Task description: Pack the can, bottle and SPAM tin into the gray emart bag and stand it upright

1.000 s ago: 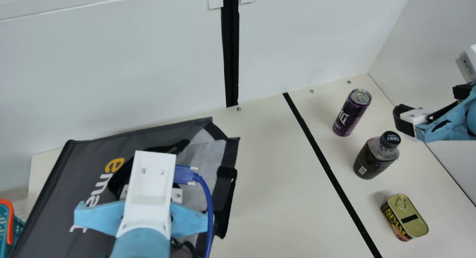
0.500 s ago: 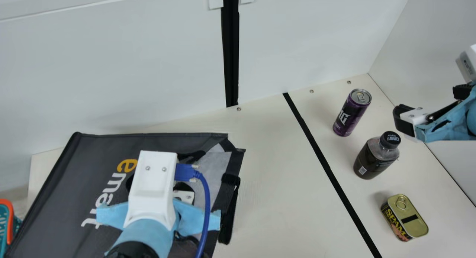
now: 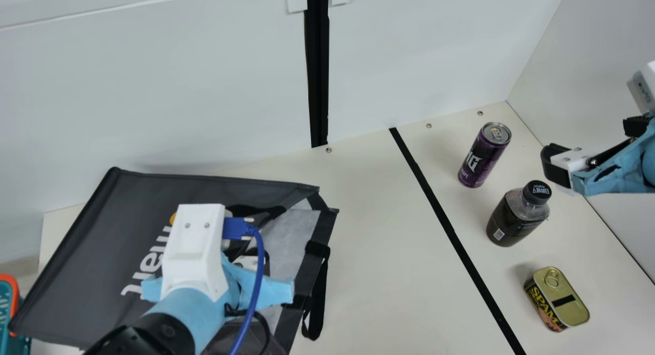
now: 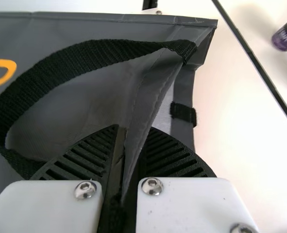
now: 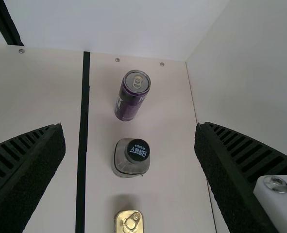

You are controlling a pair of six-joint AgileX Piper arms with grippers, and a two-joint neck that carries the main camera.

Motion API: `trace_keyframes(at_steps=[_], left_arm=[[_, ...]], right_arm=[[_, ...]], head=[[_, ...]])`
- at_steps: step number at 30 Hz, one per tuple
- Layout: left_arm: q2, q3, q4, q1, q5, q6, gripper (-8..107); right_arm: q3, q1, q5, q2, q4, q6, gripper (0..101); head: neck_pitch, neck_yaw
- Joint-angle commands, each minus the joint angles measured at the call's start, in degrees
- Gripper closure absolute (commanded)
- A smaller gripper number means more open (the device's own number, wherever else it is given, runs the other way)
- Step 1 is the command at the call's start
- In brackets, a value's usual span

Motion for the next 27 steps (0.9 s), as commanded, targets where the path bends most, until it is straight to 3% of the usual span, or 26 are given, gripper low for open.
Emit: trace_keyframes(at_steps=[1, 14, 27], left_arm=[[-0.14, 0.49, -3.61, 1.28, -1.82, 1.45, 107], [-0.86, 3.79, -18.94, 9.31, -7.43, 9.71, 107], [-1.44, 5.76, -30.66, 15.86, -8.68, 17.77, 107]], right_arm=[[0.00, 0.00, 0.00, 0.00, 0.00, 0.00, 6], [0.00, 0.00, 0.00, 0.00, 0.00, 0.00, 6], [0.00, 0.00, 0.00, 0.00, 0.05, 0.00, 6]], head=[[-1.30, -0.05], [-1.30, -0.05], [-1.30, -0.05]])
